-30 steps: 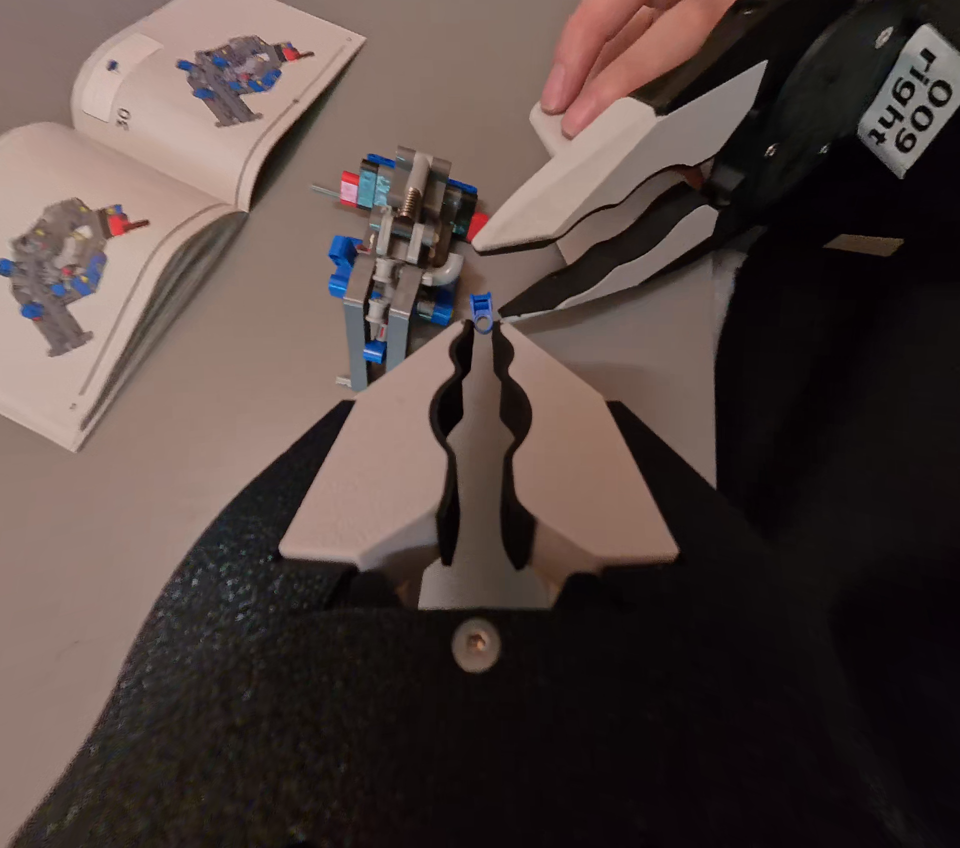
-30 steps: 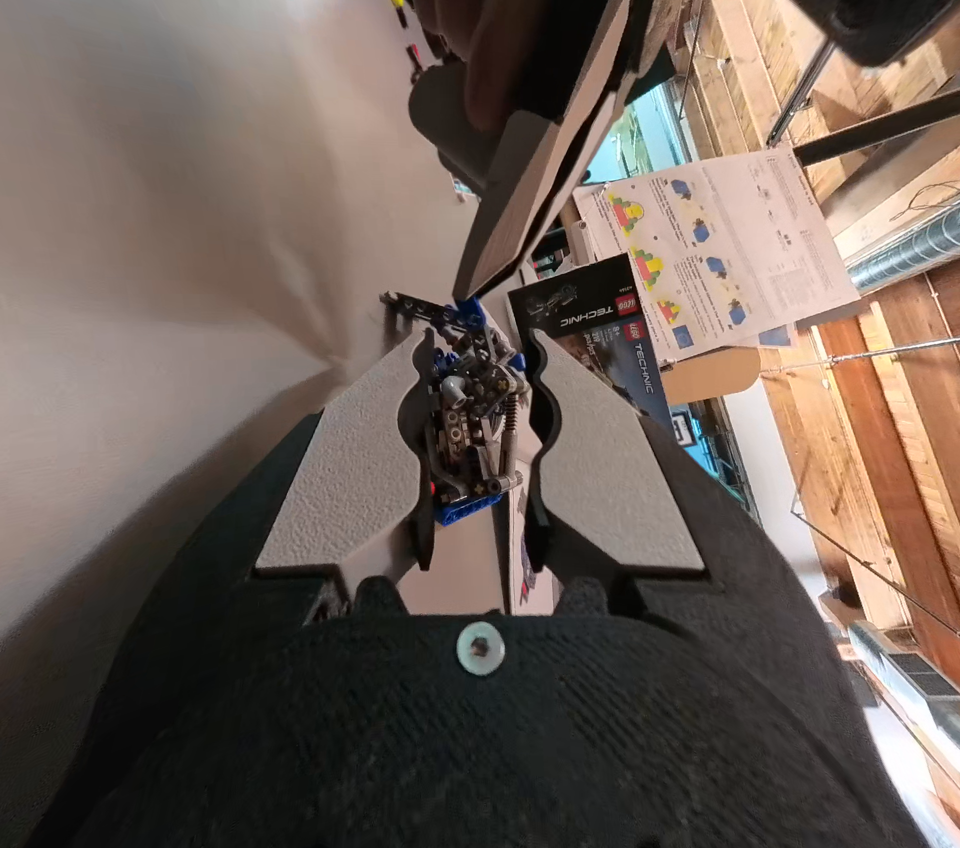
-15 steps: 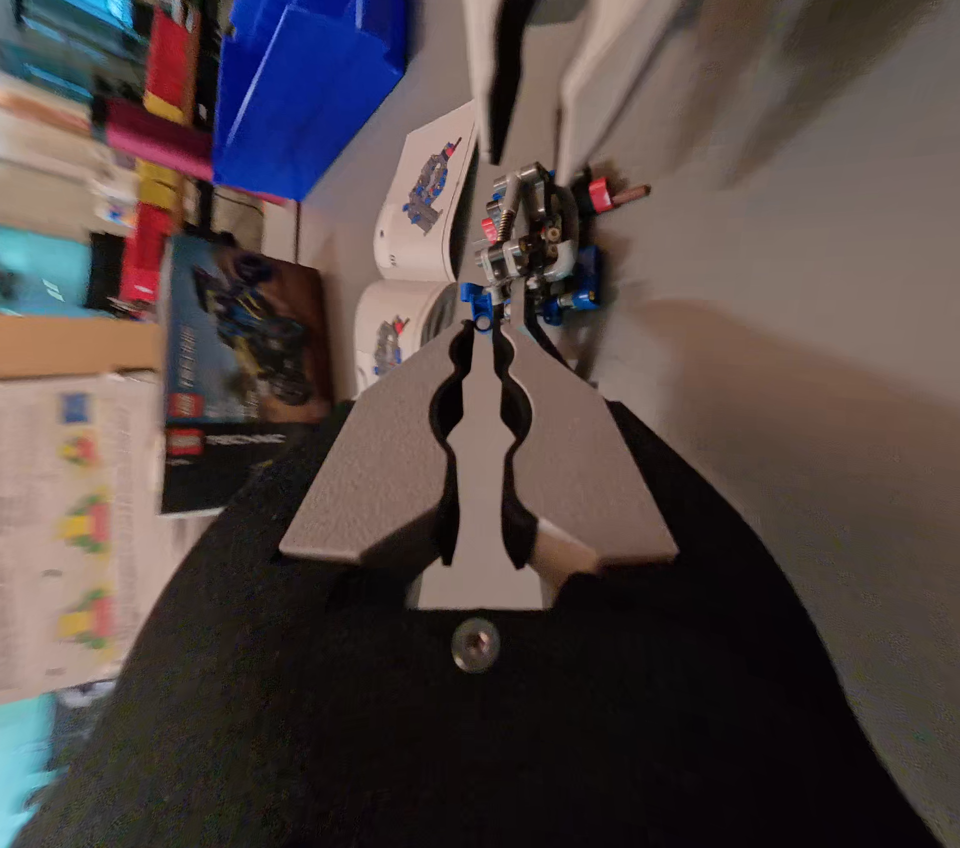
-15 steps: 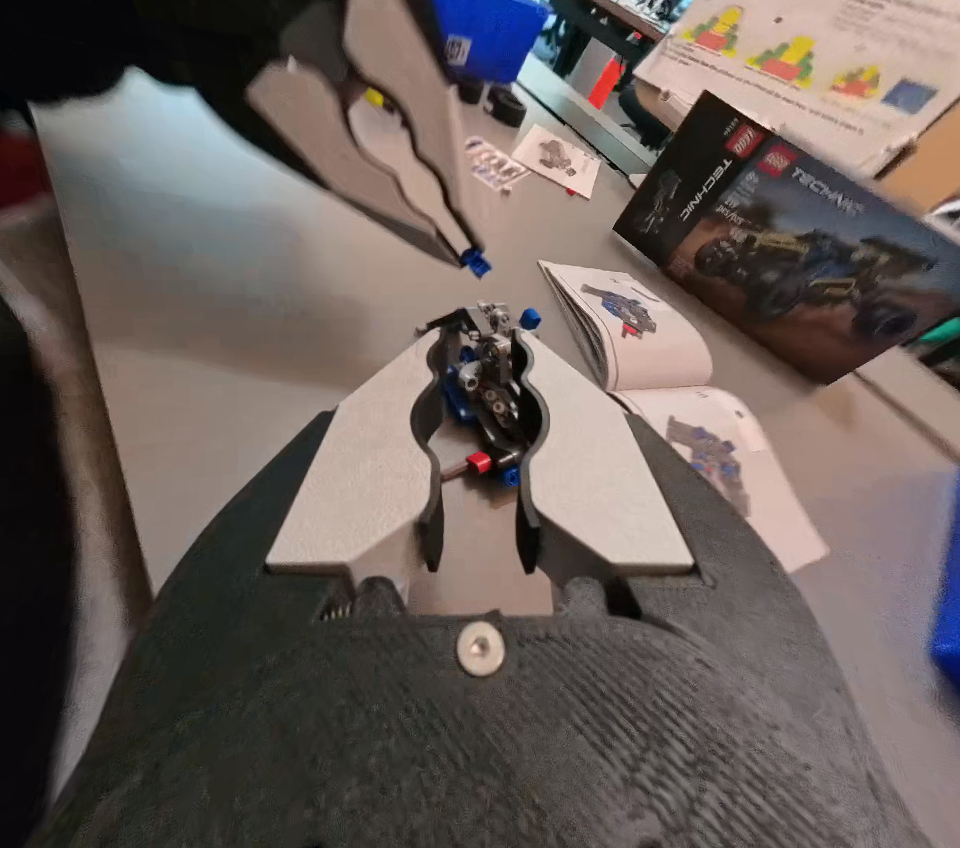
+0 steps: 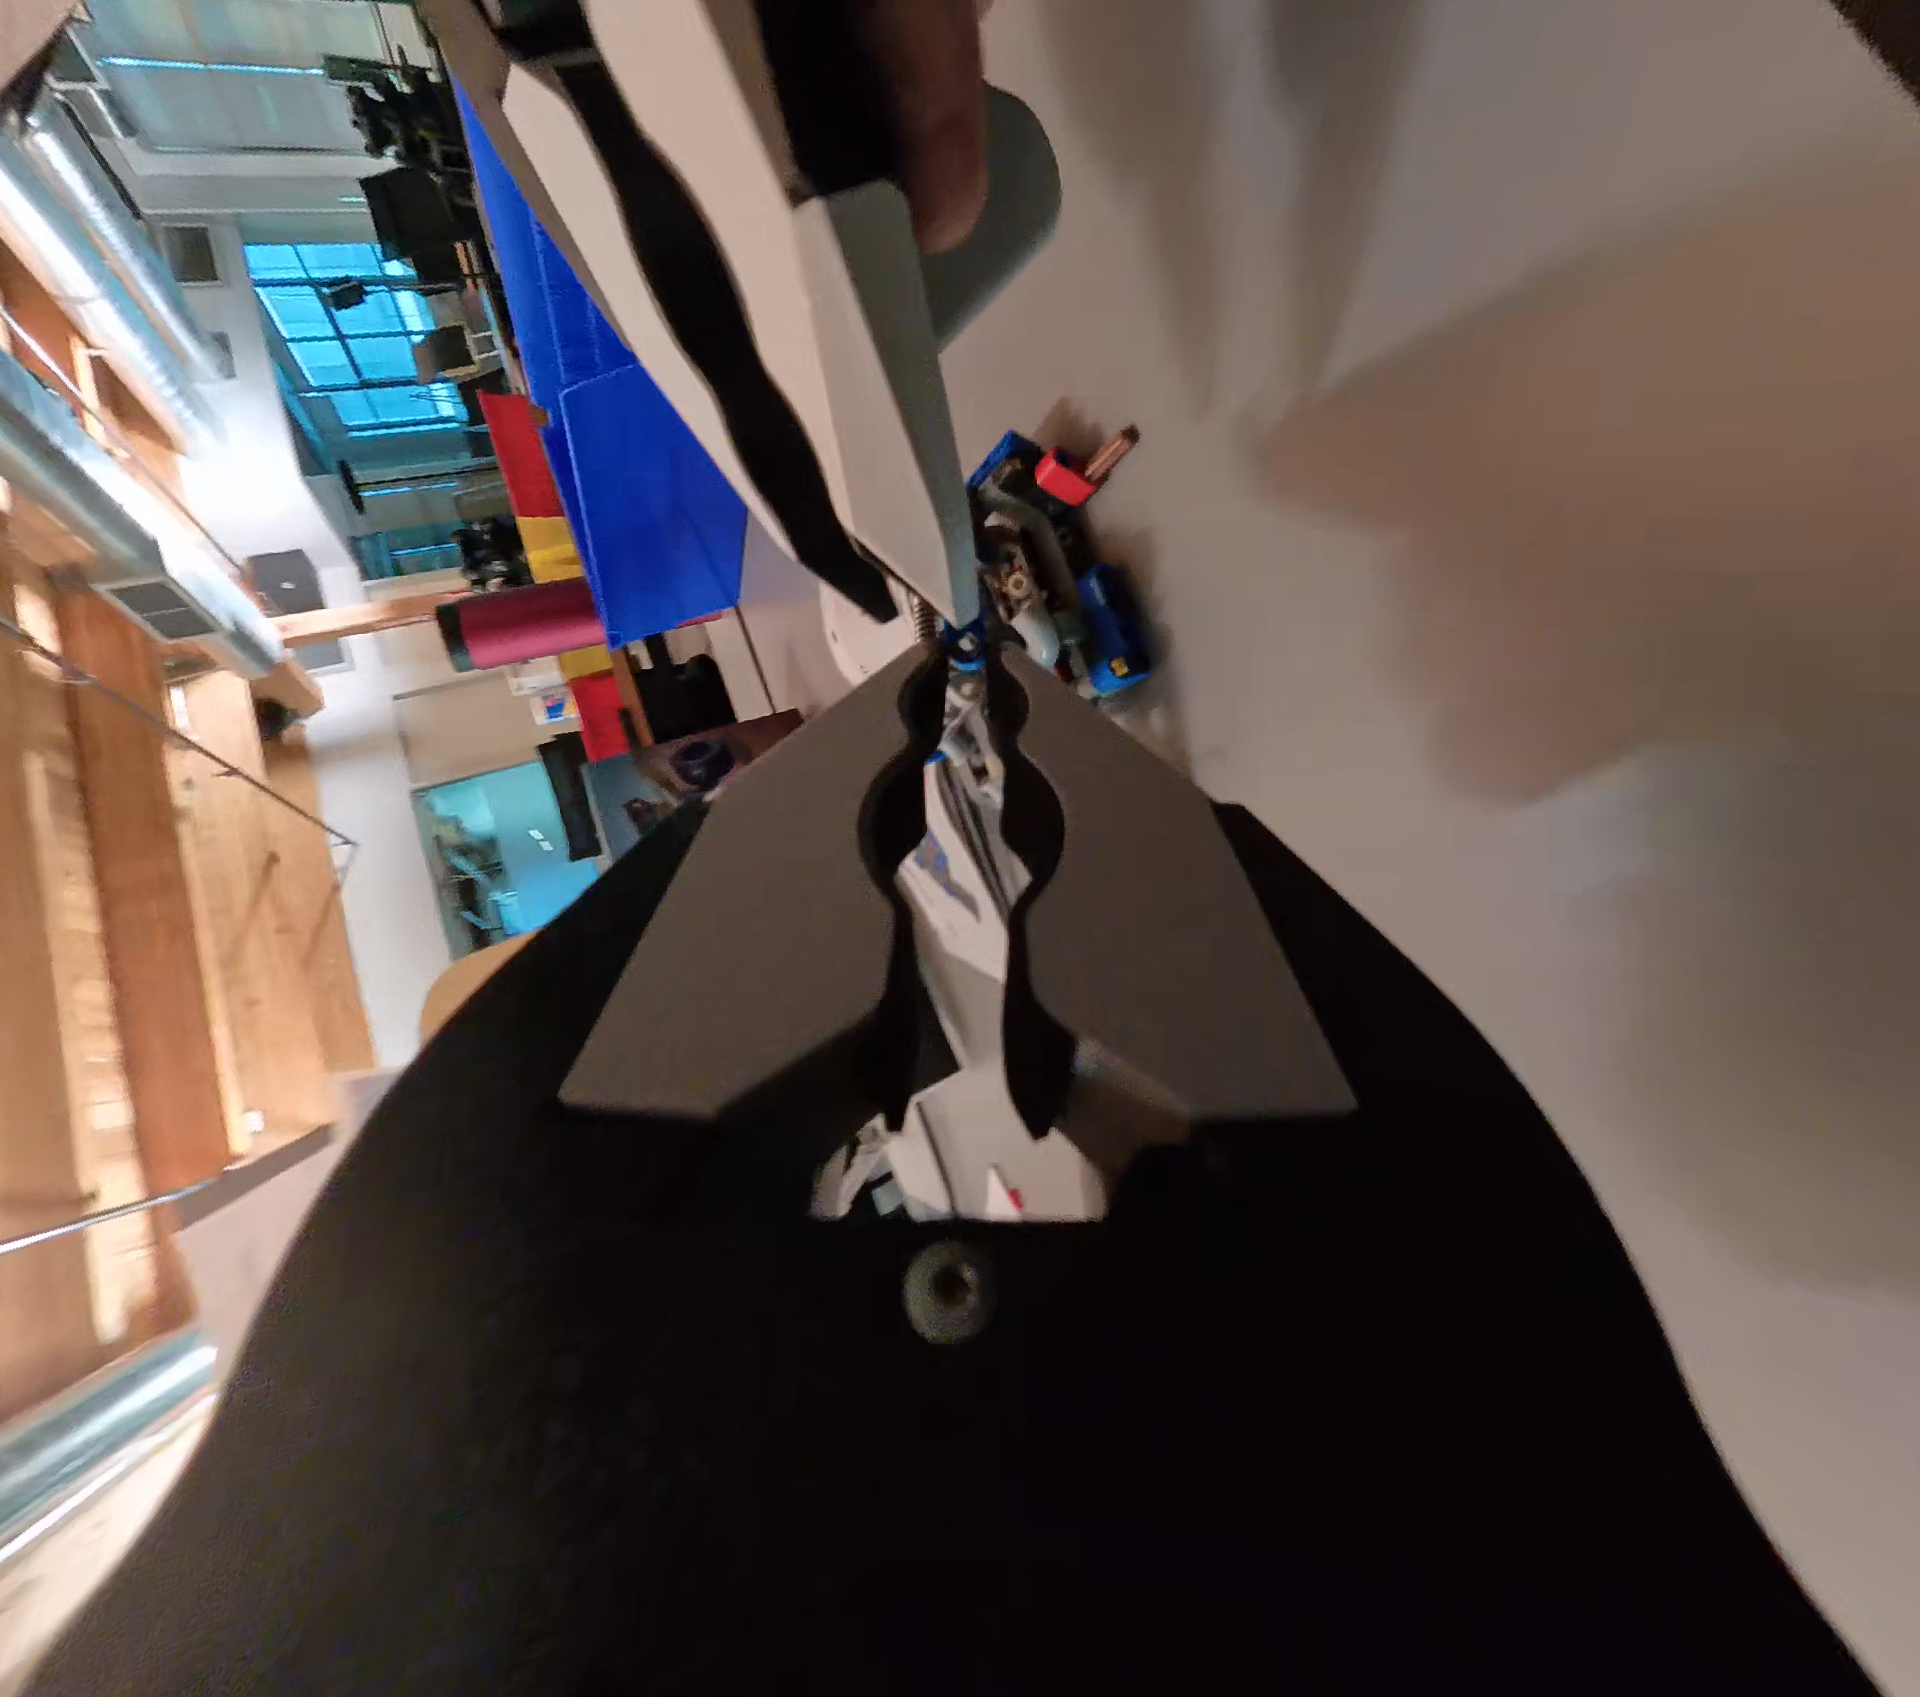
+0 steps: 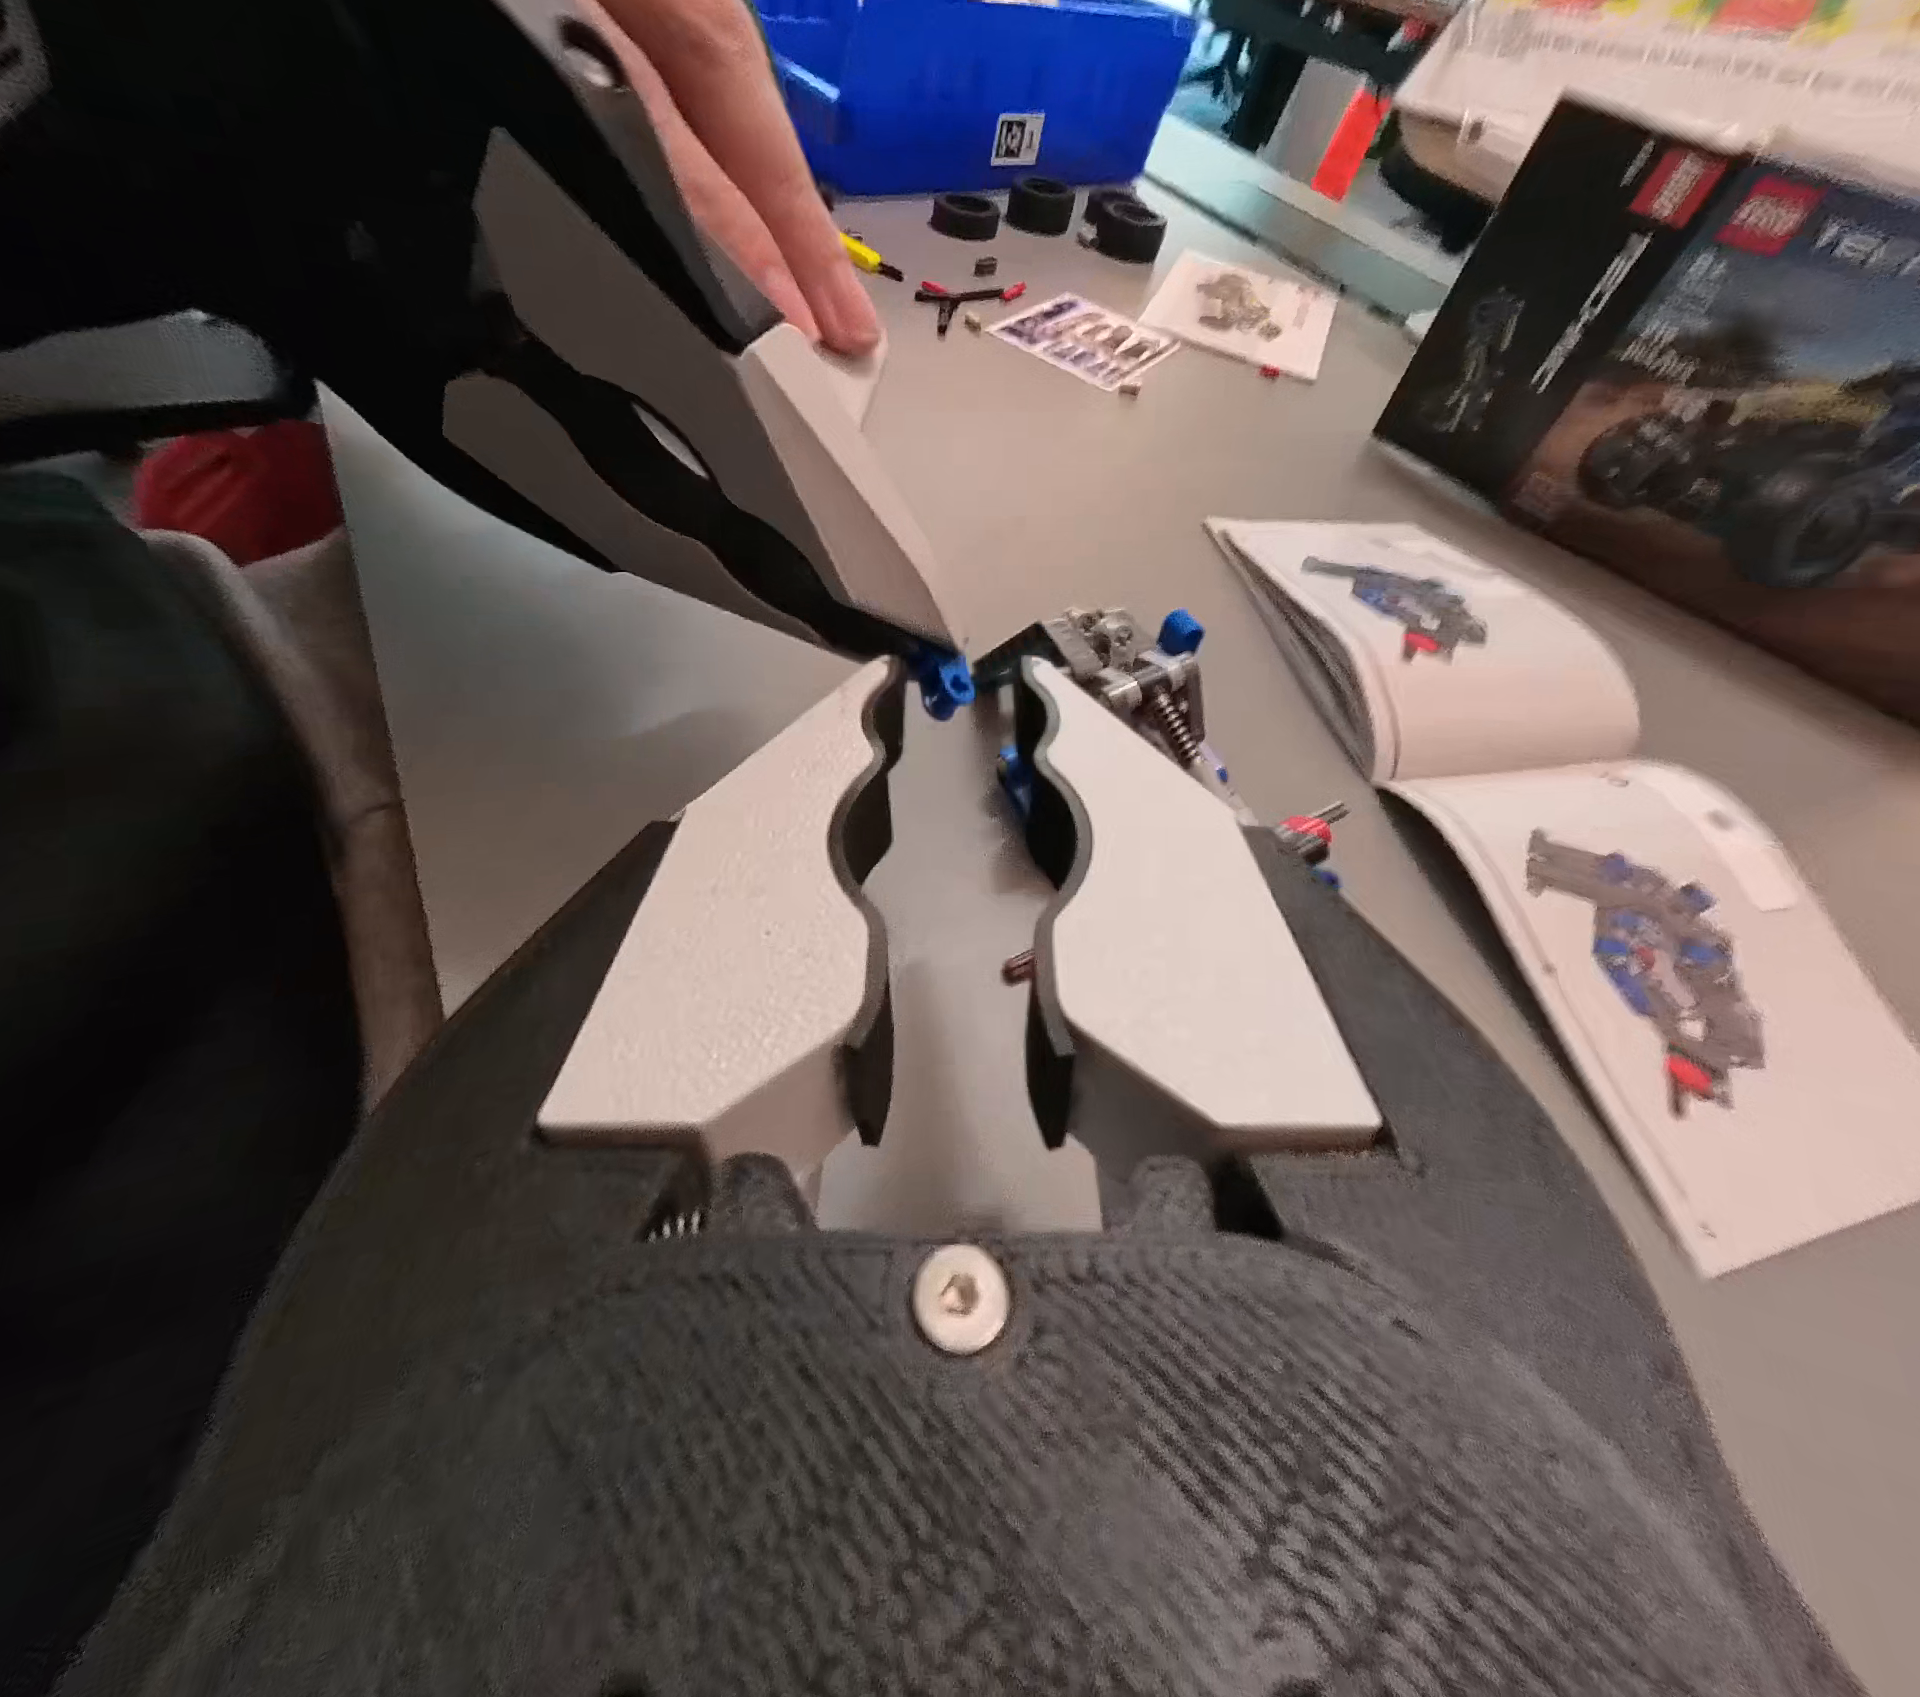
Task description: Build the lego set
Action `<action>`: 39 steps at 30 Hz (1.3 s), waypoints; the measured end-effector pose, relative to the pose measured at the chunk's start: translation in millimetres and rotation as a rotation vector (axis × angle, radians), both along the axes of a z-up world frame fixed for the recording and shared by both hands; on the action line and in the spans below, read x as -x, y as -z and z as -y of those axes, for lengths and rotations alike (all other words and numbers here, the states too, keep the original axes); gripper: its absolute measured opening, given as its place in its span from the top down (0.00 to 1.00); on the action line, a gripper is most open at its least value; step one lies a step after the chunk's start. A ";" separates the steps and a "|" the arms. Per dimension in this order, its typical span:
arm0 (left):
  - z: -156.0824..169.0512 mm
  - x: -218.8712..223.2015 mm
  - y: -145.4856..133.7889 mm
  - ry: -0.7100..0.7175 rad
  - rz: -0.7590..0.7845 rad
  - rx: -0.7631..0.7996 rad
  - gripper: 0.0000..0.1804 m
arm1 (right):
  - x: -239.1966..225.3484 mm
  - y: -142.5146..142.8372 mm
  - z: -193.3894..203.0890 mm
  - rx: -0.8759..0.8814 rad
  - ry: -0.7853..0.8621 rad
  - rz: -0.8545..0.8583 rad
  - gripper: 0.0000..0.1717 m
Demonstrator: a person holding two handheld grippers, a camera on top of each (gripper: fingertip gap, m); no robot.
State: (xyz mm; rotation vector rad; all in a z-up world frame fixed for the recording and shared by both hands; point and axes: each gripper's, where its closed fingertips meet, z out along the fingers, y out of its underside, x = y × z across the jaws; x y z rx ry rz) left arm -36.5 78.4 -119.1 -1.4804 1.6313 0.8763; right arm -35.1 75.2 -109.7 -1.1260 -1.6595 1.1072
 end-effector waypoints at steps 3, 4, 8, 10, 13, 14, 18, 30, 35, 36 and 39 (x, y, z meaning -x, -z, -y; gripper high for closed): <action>1.0 0.5 3.2 -0.053 0.098 0.073 0.98 | -0.7 -5.3 -0.2 -0.254 0.022 -0.082 0.87; 1.9 -0.3 4.0 -0.064 0.136 0.101 0.98 | -0.6 -0.4 1.8 -0.362 0.012 -0.080 0.86; 4.1 1.3 5.9 -0.115 0.265 0.198 0.98 | 5.2 9.0 3.4 -0.583 0.041 -0.097 0.93; 4.5 3.6 6.0 -0.139 0.318 0.238 0.98 | 7.1 10.4 5.7 -0.609 0.039 -0.097 0.97; 5.4 6.0 6.6 -0.141 0.381 0.283 0.98 | 9.6 11.5 6.5 -0.614 0.035 -0.101 0.97; 5.4 5.9 5.9 -0.134 0.409 0.287 0.98 | 9.7 11.5 6.4 -0.599 0.032 -0.104 0.97; 6.2 2.9 0.9 -0.115 0.579 0.308 0.98 | 7.5 7.4 6.8 -0.467 0.010 -0.120 0.97; 10.2 -8.7 -33.4 0.076 1.253 0.293 0.97 | -0.1 -22.8 9.0 -0.168 -0.047 -0.280 0.97; 19.5 -12.0 -37.4 0.175 1.299 0.318 0.97 | -2.1 -26.8 19.1 -0.116 -0.128 -0.300 0.97; 22.7 -13.4 -38.3 0.202 1.302 0.329 0.97 | -3.1 -27.5 22.4 -0.093 -0.158 -0.297 0.97; 30.9 -17.5 -44.2 0.270 1.314 0.346 0.95 | -7.8 -32.2 32.7 0.024 -0.261 -0.285 0.97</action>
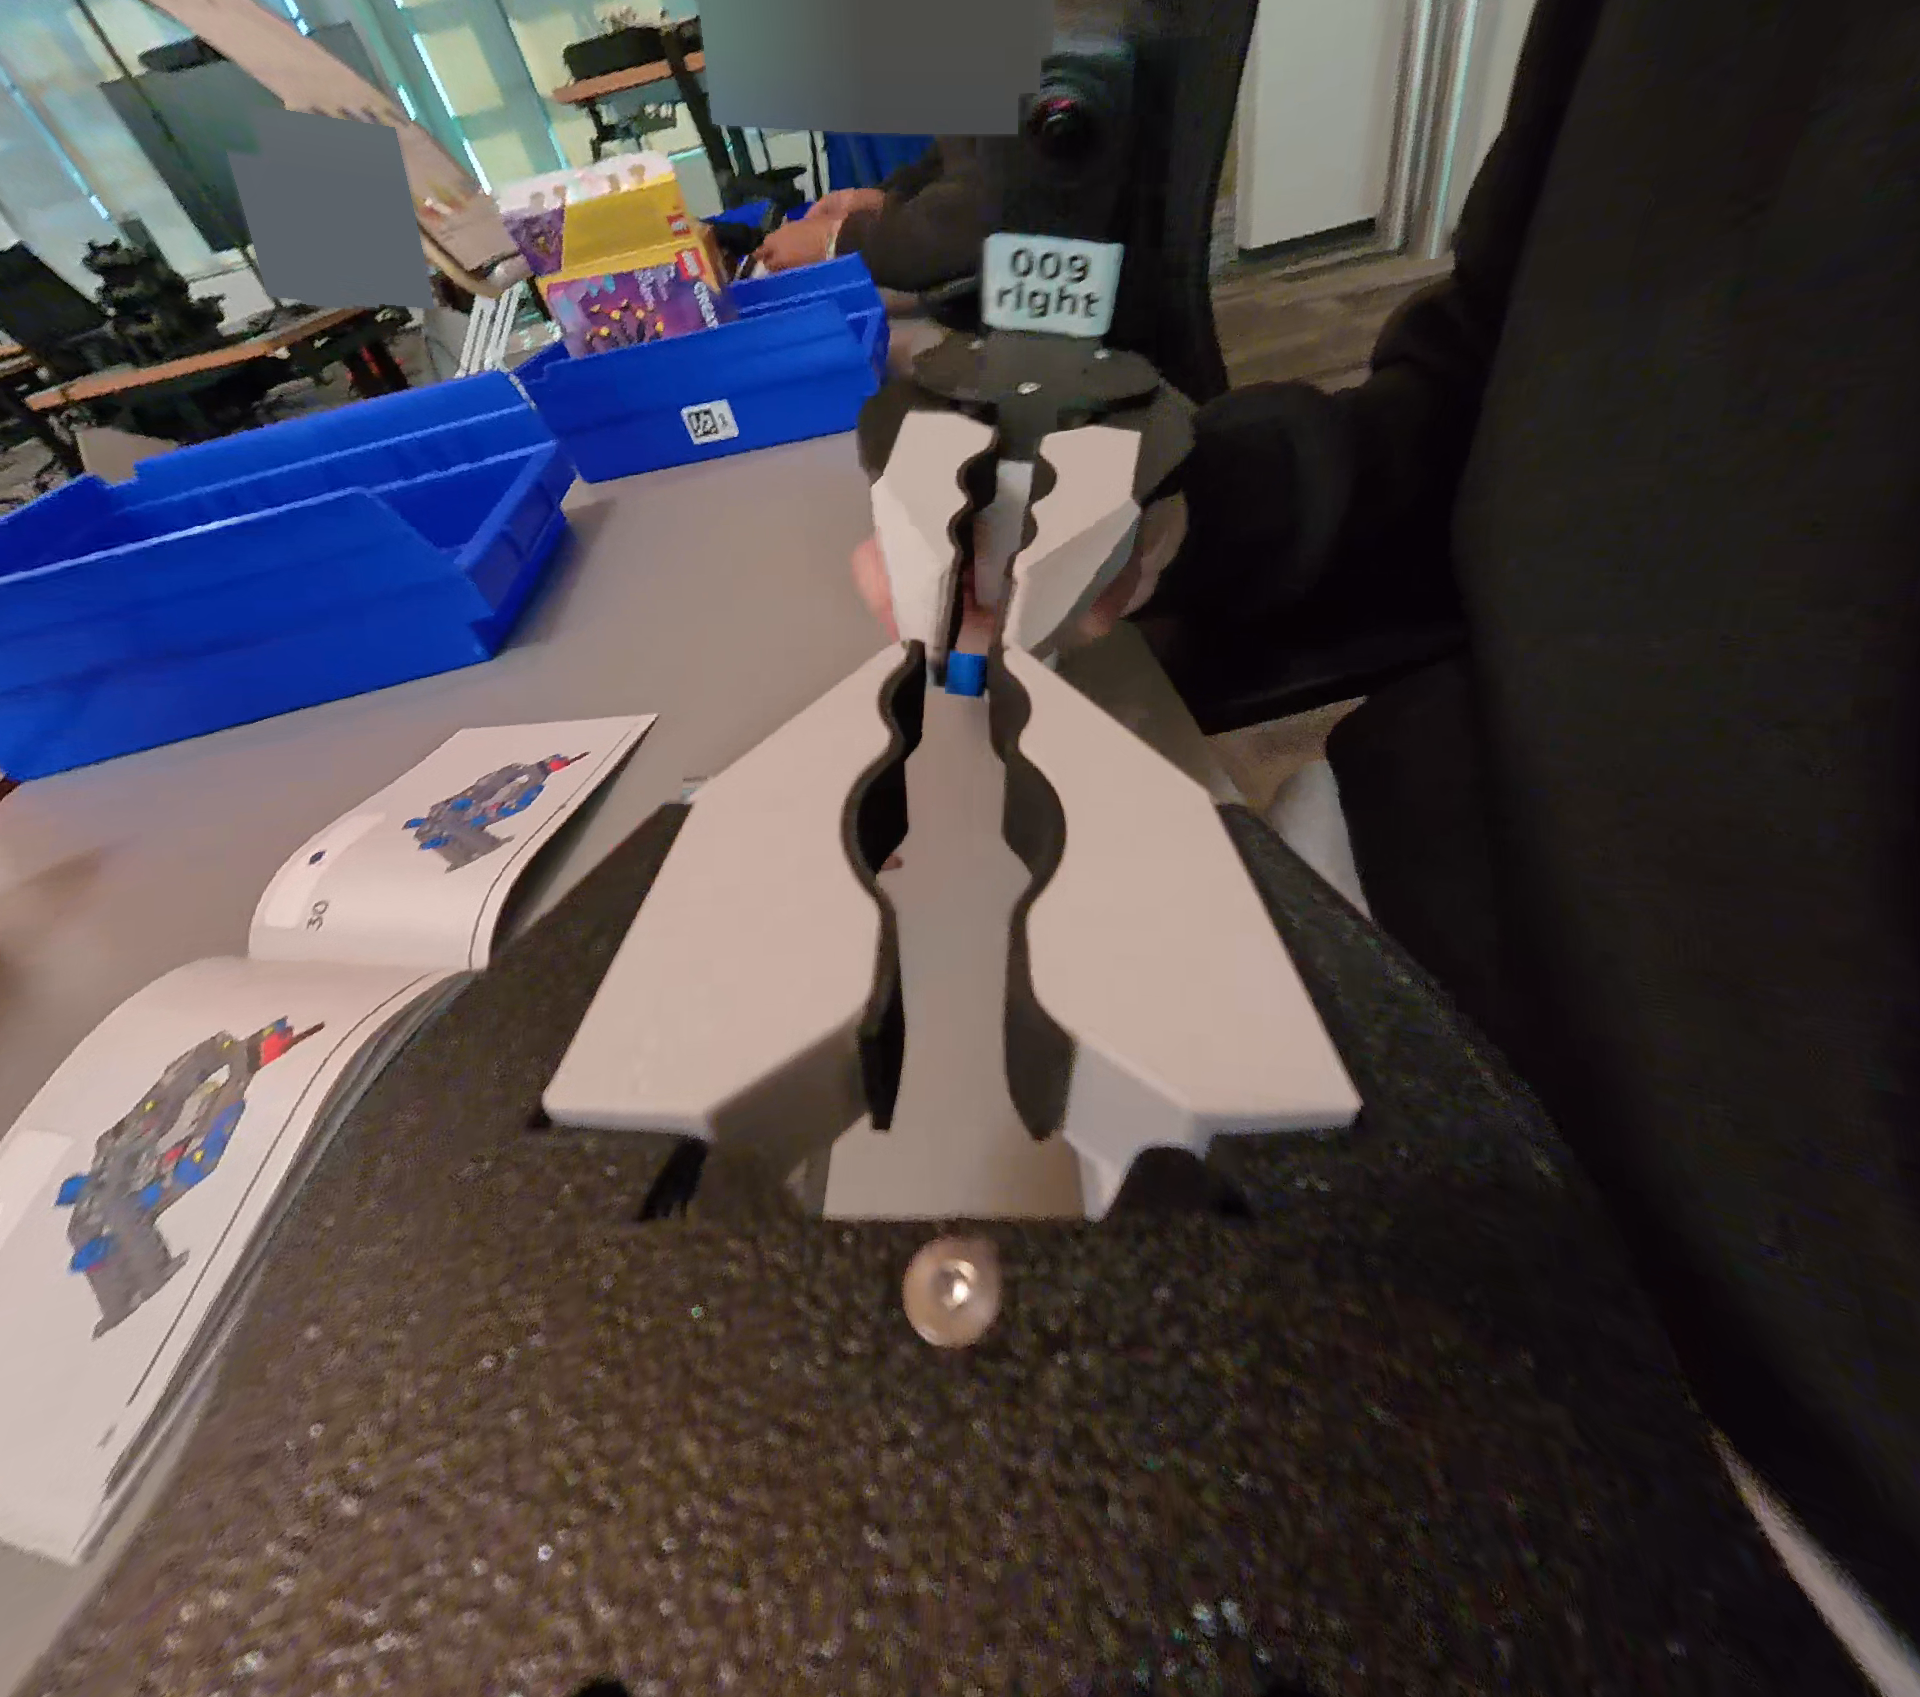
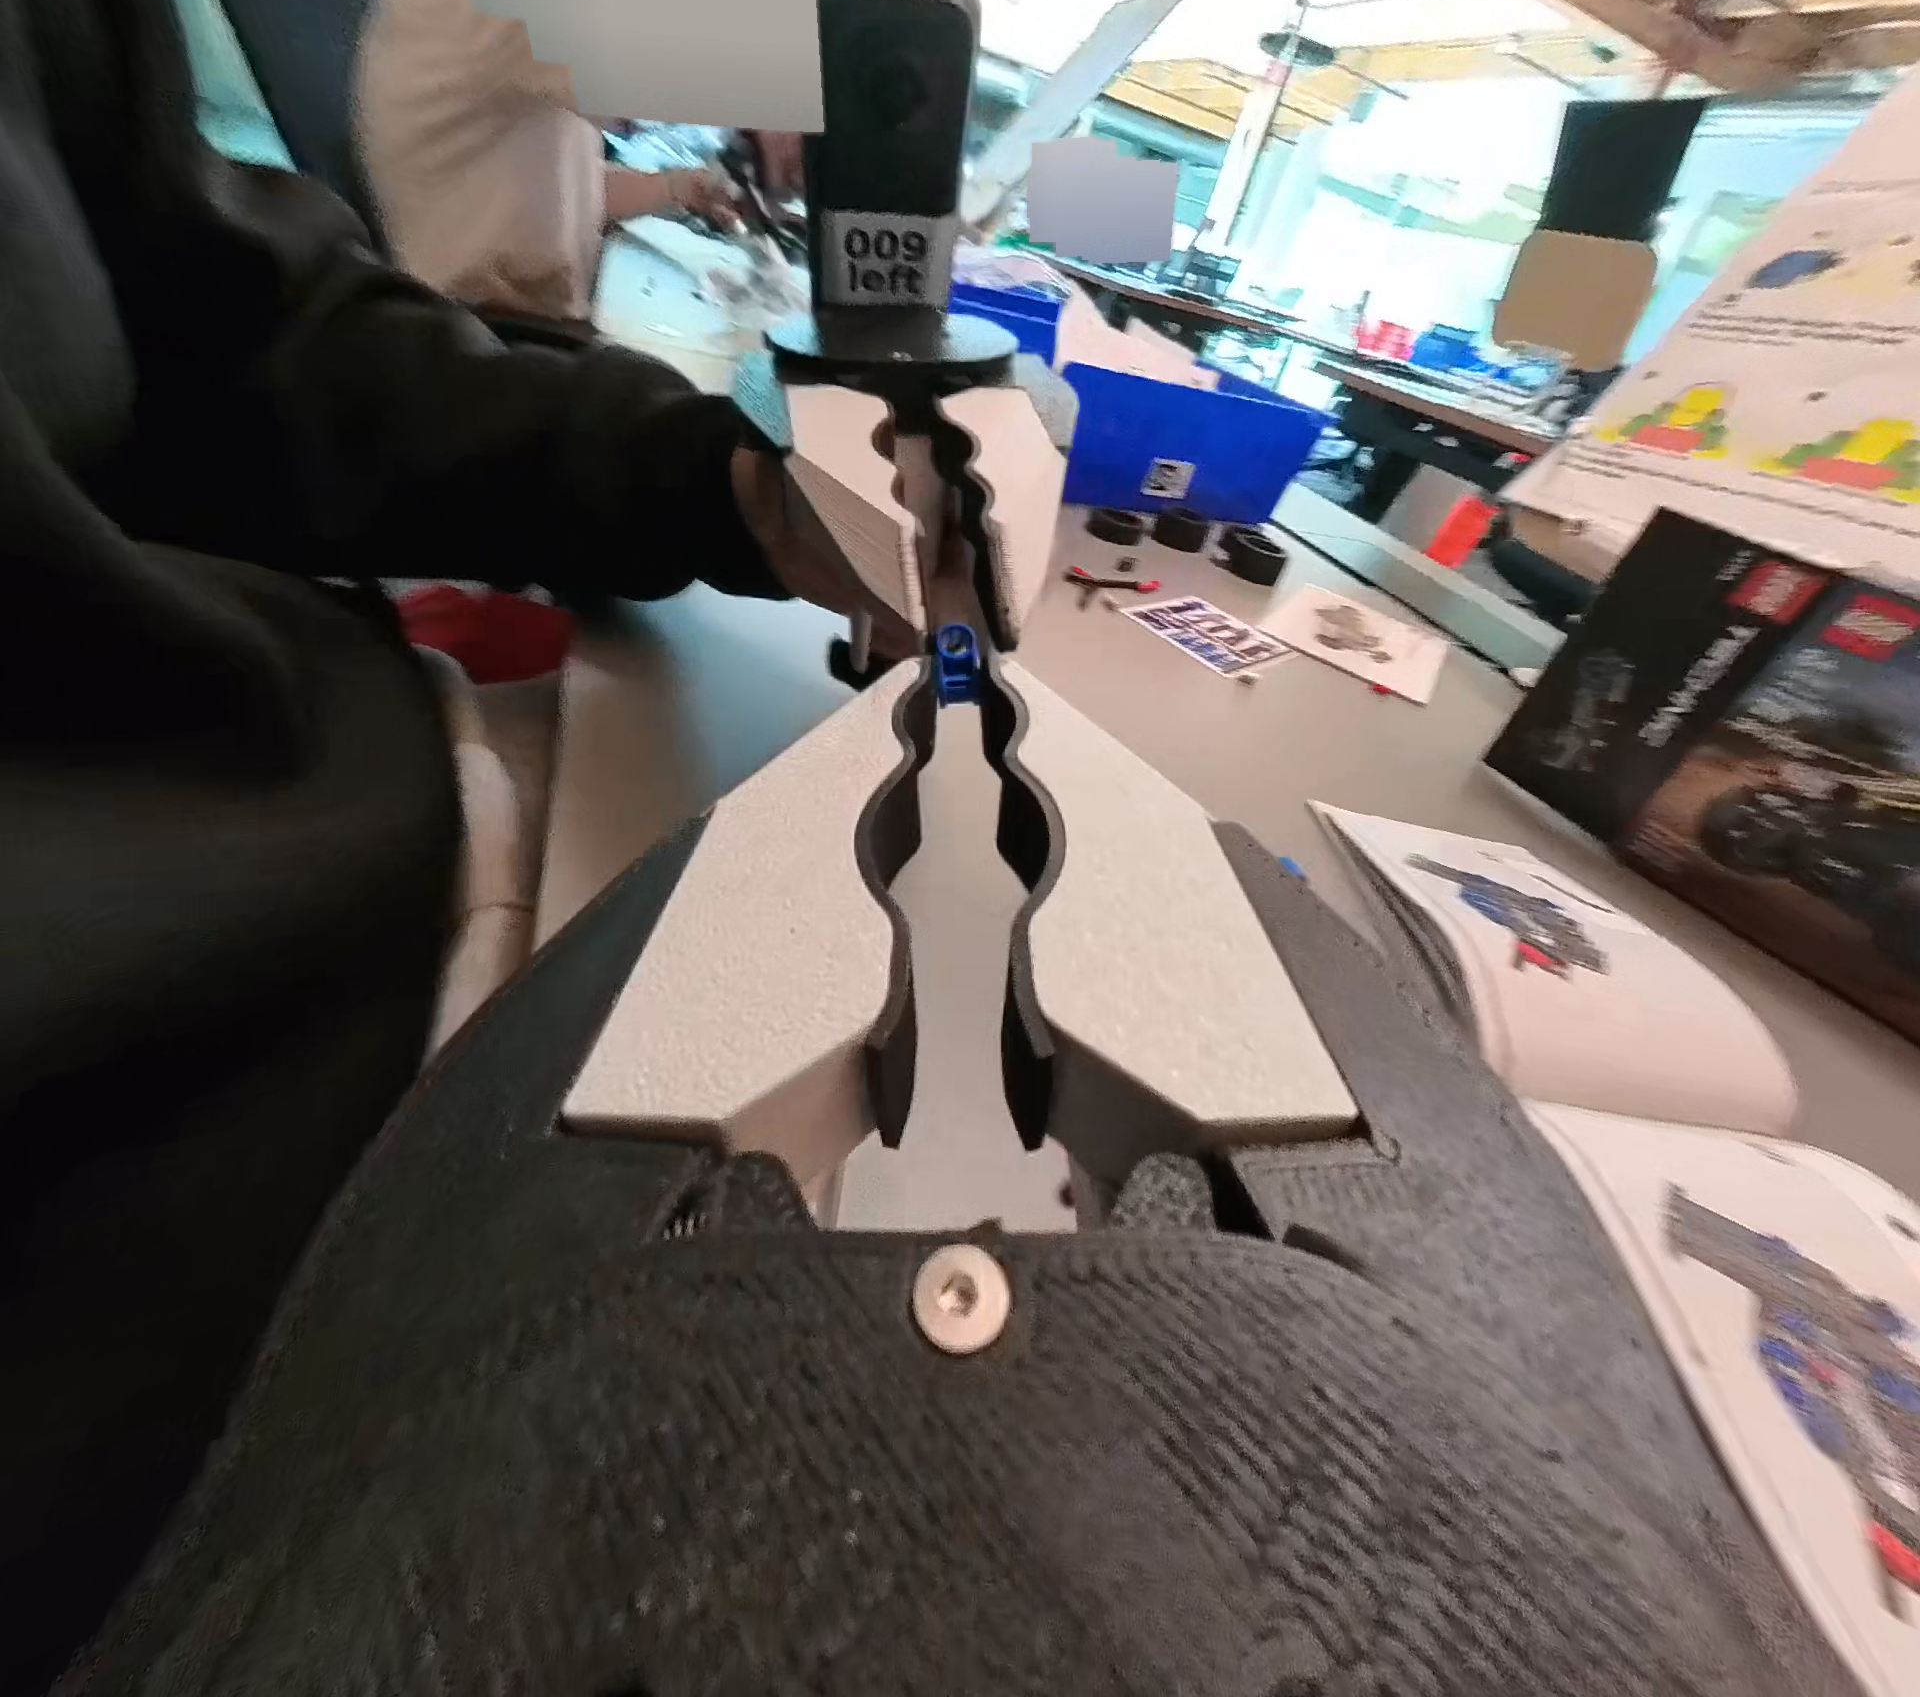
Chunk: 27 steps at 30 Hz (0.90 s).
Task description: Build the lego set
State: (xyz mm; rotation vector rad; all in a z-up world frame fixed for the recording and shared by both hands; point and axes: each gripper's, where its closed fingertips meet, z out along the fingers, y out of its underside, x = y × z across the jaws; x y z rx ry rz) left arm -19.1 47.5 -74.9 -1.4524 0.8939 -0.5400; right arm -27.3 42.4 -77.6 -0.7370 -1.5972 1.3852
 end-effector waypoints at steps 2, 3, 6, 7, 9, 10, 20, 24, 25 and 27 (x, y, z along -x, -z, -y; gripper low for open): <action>4.6 -3.3 -4.6 0.034 0.014 -0.012 0.97 | -2.7 -4.9 3.5 0.069 -0.053 0.004 0.97; 5.9 -4.4 -6.0 0.048 0.021 -0.008 0.97 | -3.6 -6.5 4.7 0.090 -0.069 0.003 0.97; 9.3 -6.7 -8.0 0.092 0.071 0.038 0.98 | -5.5 -9.1 8.2 0.094 -0.090 -0.018 0.97; 9.7 -7.1 -8.9 0.098 0.092 0.046 0.98 | -6.1 -9.9 9.0 0.094 -0.094 -0.026 0.97; 8.6 -6.8 -10.9 0.091 0.125 0.048 0.98 | -7.1 -12.0 9.3 0.097 -0.093 -0.045 0.97; 7.8 -6.5 -11.2 0.085 0.134 0.049 0.98 | -6.9 -12.6 8.2 0.097 -0.084 -0.051 0.97; -2.0 1.5 -5.2 0.006 0.076 0.061 0.98 | 0.4 -3.4 -2.9 -0.079 0.056 -0.088 0.96; -4.0 3.7 -1.9 -0.008 0.049 0.072 0.98 | 6.6 10.6 -6.0 -0.149 0.090 0.002 0.96; -5.2 4.1 -0.4 -0.014 0.040 0.074 0.98 | 7.8 10.0 -6.9 -0.159 0.101 0.001 0.96; -6.0 4.5 -0.5 -0.013 0.041 0.074 0.98 | 9.1 10.5 -8.3 -0.182 0.110 0.002 0.98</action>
